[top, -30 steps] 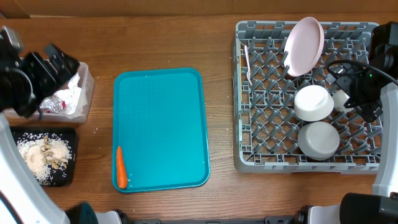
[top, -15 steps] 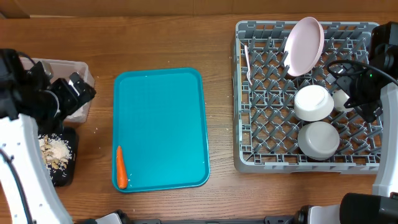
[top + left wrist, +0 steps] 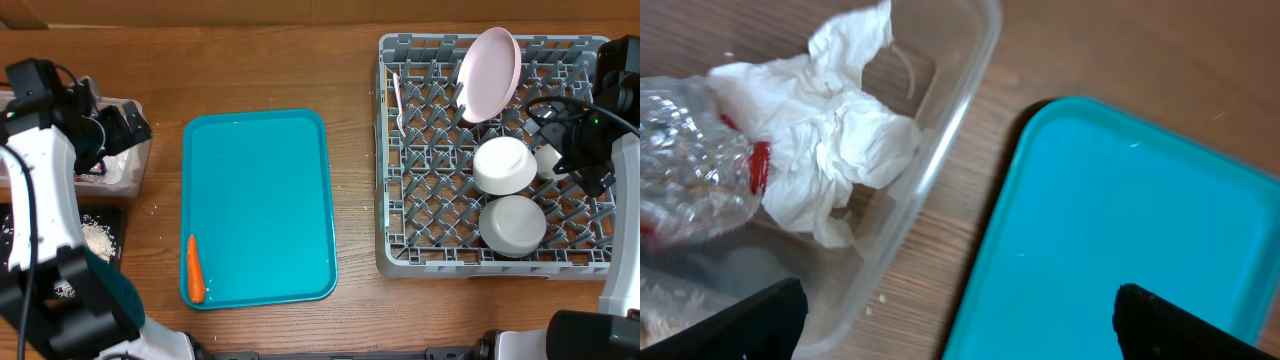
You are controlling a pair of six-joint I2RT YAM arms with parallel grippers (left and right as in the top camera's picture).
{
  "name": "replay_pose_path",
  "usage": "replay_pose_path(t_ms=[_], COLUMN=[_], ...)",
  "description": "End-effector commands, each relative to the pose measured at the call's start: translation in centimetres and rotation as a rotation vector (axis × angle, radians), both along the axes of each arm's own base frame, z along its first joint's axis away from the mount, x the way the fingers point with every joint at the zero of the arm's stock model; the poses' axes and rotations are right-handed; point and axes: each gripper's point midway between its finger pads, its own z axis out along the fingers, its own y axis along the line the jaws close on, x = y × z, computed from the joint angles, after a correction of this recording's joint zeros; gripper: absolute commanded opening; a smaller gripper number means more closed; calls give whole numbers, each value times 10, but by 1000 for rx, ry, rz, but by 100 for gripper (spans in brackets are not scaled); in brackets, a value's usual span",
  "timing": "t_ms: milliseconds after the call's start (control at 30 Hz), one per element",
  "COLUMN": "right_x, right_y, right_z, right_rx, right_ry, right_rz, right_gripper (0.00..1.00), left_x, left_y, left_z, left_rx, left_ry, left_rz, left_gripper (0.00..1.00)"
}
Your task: Sort waste into correct bins and load items into the dishwasher rack
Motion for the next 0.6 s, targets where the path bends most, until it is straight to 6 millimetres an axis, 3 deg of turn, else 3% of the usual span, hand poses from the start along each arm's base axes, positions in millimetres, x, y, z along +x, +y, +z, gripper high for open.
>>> replay_pose_path(t_ms=[0,167,300,367,500,567], right_x=[0,0,0,0,0,0], right_y=[-1,-1,-1,-1,-1,-1], right_z=[0,0,0,0,0,0], right_rx=[0,0,1,1,0,0], right_ry=[-4,-4,-3,-3,-4,-4], right_rz=[0,0,0,0,0,0], right_gripper=[100,100,100,100,100,100], left_x=[-2,-11,-8,-4,3,6], left_y=[6,33,40,42,45,45], left_z=[-39,-70,-80,-80,-78,-77], left_rx=[66,180,206,215,233,237], left_ry=[92,227,242,230,199,187], left_rz=[-169,-132,-124,-121,-128,-135], left_gripper=[100,97,93,87,64,63])
